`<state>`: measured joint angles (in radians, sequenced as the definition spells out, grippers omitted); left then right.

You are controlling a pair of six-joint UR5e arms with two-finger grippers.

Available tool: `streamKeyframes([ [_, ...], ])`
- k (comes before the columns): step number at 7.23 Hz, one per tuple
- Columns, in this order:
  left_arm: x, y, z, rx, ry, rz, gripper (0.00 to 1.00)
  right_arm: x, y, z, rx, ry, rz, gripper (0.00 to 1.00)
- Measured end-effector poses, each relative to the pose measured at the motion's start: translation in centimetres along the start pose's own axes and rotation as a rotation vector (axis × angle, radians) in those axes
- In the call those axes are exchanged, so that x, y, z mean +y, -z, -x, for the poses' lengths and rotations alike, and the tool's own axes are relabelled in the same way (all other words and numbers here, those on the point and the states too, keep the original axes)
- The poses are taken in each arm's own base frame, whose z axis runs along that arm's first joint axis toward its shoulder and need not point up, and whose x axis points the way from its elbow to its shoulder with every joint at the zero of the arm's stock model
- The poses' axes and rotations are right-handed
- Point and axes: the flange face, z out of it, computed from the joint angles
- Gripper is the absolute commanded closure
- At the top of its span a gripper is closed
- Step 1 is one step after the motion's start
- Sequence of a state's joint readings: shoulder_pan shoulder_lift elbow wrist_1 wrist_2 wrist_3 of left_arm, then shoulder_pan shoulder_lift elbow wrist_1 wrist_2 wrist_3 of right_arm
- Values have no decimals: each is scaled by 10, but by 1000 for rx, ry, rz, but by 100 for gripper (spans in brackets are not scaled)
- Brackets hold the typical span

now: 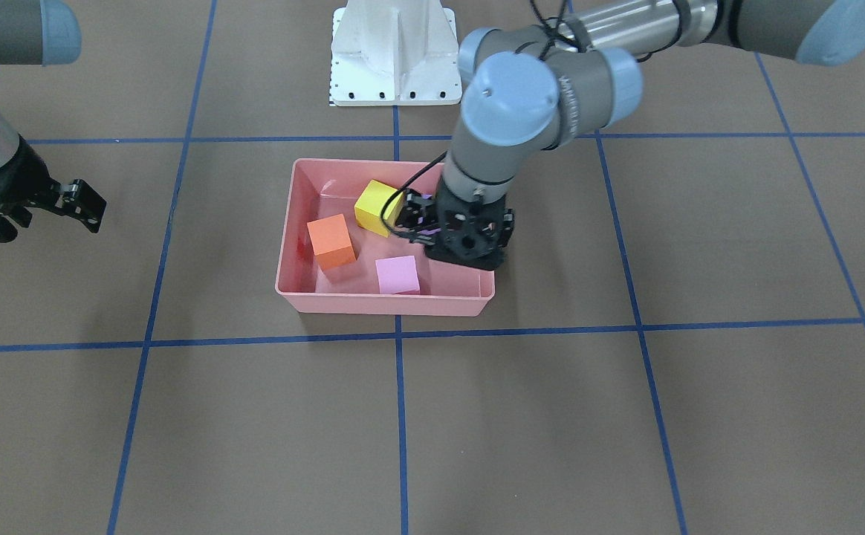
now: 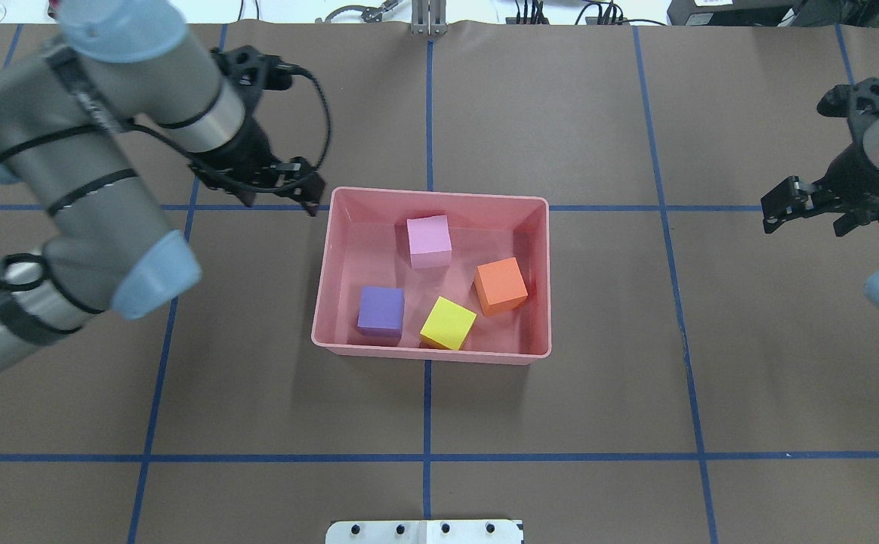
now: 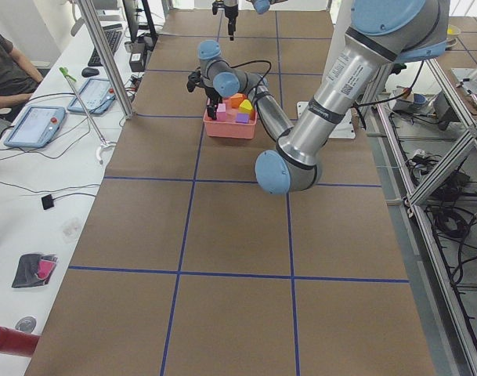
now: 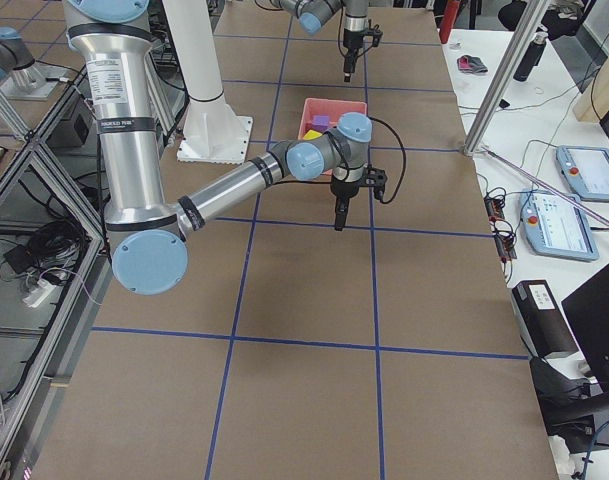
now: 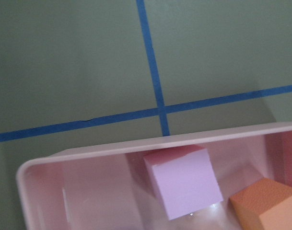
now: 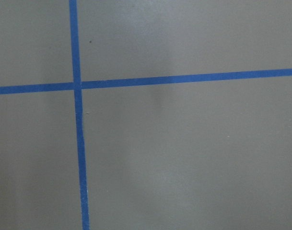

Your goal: Place blocks into pink bin with both arms

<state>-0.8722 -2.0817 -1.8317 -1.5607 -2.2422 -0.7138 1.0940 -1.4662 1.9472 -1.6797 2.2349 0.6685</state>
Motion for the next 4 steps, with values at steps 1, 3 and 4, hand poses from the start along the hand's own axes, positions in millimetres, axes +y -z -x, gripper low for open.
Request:
streamKeyframes([
  [1,19,29,80,-13,-45,-2,1,-8,12,-40,-33,12,7,1],
  [3,47,72,240,-71,-125,-4,1,-17,28,-121,-91,43,7,1],
  [4,60,83,311,-104,-132,2,1,-16,28,-148,-99,48,7,1],
])
